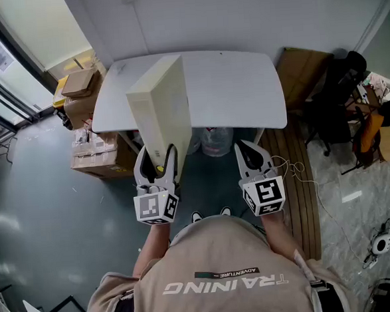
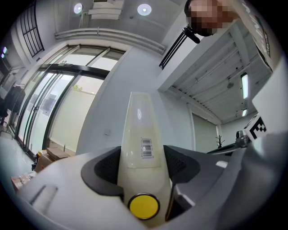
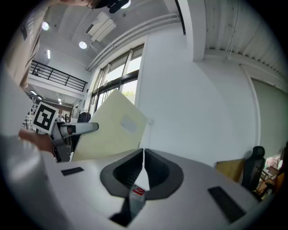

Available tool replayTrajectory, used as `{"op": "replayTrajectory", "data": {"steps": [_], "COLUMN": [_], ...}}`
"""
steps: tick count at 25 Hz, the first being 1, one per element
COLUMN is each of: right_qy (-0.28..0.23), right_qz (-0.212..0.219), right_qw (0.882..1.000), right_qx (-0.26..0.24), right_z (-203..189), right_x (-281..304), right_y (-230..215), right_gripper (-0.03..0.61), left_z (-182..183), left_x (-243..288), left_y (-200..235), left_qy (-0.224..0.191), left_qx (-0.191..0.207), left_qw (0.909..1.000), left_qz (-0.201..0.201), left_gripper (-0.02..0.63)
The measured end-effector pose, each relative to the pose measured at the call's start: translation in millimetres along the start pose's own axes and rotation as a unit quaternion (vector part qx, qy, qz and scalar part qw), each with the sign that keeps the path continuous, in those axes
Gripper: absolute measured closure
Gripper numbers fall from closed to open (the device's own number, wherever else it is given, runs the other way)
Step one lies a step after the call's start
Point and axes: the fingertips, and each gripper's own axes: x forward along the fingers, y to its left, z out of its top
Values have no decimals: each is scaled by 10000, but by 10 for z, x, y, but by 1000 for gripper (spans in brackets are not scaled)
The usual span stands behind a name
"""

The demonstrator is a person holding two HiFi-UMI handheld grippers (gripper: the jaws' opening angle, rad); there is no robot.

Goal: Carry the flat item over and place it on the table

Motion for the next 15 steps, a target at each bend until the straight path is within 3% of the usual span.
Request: {"op": "replayTrajectory", "data": {"steps": [15], "right_qy": [-48], "right_qz": [169], "right_qw": [9998], "right_qx": [56], "right_z": [-66], "right_x": [-16], "right_y": [-79], "right_gripper": [563], "left_z": [-65], "left_x": [-54], "left_y": [-71], "left_qy": [87], "left_qx": [34], "left_qw": [9999], "left_qz": [103], "left_gripper": [331]}}
